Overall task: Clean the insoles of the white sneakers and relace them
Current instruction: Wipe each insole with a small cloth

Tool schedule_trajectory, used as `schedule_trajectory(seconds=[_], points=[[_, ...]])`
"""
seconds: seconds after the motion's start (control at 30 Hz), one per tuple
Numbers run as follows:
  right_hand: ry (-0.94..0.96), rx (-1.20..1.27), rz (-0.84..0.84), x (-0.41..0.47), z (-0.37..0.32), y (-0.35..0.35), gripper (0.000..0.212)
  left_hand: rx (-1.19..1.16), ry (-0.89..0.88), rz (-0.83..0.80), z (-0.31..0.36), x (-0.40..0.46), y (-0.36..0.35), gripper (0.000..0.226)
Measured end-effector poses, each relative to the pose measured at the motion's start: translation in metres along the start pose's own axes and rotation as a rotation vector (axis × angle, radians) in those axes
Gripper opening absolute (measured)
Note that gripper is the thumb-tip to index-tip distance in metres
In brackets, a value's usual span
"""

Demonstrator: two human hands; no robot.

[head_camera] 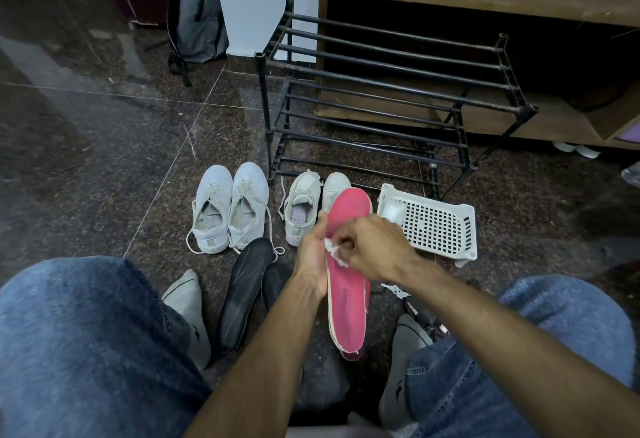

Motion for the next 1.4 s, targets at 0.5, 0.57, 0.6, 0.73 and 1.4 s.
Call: schedule_trajectory(seconds=[0.5,0.57,0.6,0.73,1.4], points=[[-0.164,0.083,0.175,0.013,0.037,0.021,0.021,0.042,0.015,0.055,-0.007,-0.010,0.004,0.055],[-0.086,0.112,0.077,0.003,0.022,0.004,0.018,-0.017,0.061,0.021,-0.008,-0.009,-0.003,0.062],[-0.079,0.129,0.071,-0.001,0.021,0.000,0.017,-0.026,0.074,0.013,-0.007,-0.008,-0.005,0.065],[-0.216,0.462,0.305,-0.008,0.050,0.003,0.013,-0.045,0.053,0.033,0.006,-0.007,-0.002,0.066],[-0.214,0.099,0.283,-0.001,0.052,-0.007,0.019,-0.001,0.044,-0.031,-0.011,-0.020,-0.001,0.054]])
Point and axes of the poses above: each hand's wrist, its own x-axis towards the middle knuckle, its own y-axis out of the back of the hand, z = x × y, the point moved 10 cm from there along x, towards the middle knuckle, and after that the axes turned 4 degrees about y, right-handed, at the moved point
